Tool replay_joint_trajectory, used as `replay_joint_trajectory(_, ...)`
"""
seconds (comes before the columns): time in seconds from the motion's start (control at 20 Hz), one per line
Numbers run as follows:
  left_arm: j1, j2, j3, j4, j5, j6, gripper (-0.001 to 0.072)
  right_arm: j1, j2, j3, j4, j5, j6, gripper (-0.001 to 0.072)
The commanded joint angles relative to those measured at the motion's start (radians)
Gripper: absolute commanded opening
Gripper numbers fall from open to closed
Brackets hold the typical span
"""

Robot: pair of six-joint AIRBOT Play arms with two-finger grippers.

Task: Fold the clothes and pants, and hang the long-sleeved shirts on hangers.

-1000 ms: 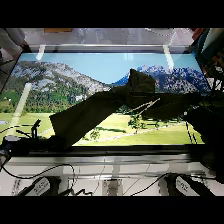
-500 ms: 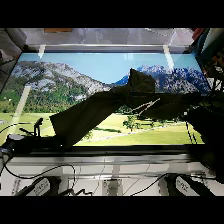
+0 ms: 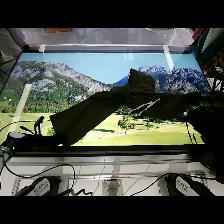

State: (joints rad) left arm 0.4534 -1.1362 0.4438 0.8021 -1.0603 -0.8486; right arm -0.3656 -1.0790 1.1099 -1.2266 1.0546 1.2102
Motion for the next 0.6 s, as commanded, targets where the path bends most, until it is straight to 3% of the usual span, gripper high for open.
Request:
replay_joint_trajectory(0.0,-0.001,0.001,0.080,-0.095,-0.009,0.000,0.0020,0.000,0.001,0.000,0.023,0.000,0.001,0.0029)
replay_joint_trajectory(0.2,-0.001,0.001,0.247,-0.154,-0.009,-0.019,0.0020,0.000,0.002,0.002,0.213,-0.088,0.001,0.0029)
replay_joint_trajectory(0.4,0.000,0.001,0.445,-0.153,-0.005,-0.027,0.0020,0.000,0.002,0.027,0.305,-0.187,0.003,0.0029)
replay_joint_trajectory(0.55,-0.001,0.004,0.603,-0.154,0.093,-0.117,0.0019,0.003,0.002,0.120,0.319,-0.193,0.014,0.0029)
